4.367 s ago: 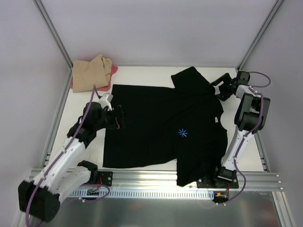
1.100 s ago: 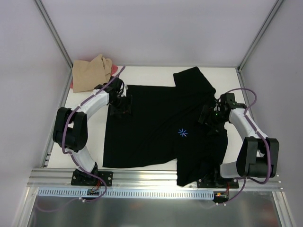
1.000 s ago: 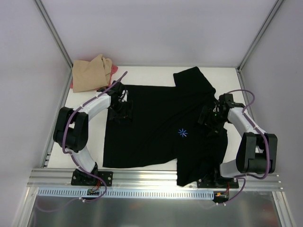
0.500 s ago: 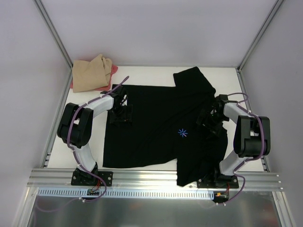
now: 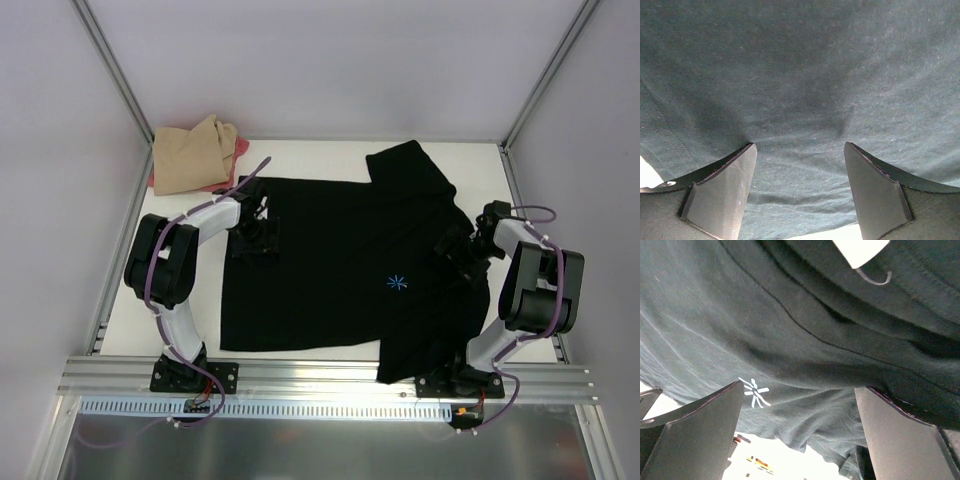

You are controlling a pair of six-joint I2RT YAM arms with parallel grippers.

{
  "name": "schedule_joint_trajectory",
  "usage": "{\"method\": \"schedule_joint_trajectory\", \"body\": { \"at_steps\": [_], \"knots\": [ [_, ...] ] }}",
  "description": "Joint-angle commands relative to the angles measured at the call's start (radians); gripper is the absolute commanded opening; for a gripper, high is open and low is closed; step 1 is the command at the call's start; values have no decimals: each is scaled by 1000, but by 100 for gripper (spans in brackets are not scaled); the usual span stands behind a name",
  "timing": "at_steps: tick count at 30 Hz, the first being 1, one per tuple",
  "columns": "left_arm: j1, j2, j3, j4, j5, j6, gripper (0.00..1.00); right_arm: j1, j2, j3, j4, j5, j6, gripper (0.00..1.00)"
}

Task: Fold and stack the t-shirts
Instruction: Flatten out the tshirt

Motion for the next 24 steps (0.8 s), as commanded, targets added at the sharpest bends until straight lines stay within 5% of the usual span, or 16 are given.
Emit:
{"method": "schedule_joint_trajectory", "body": {
  "at_steps": [1,12,24],
  "knots": [
    [39,33,-15,70,-28,3,73,-27,-19,4,60,51,-1,100],
    [63,5,-27,79,-36,0,73,-67,-136,-5,11,129,-9,100],
    [62,-205,14,76,153,-43,74,-59,-277,163,-130,-13,-35,99]
  ]
}}
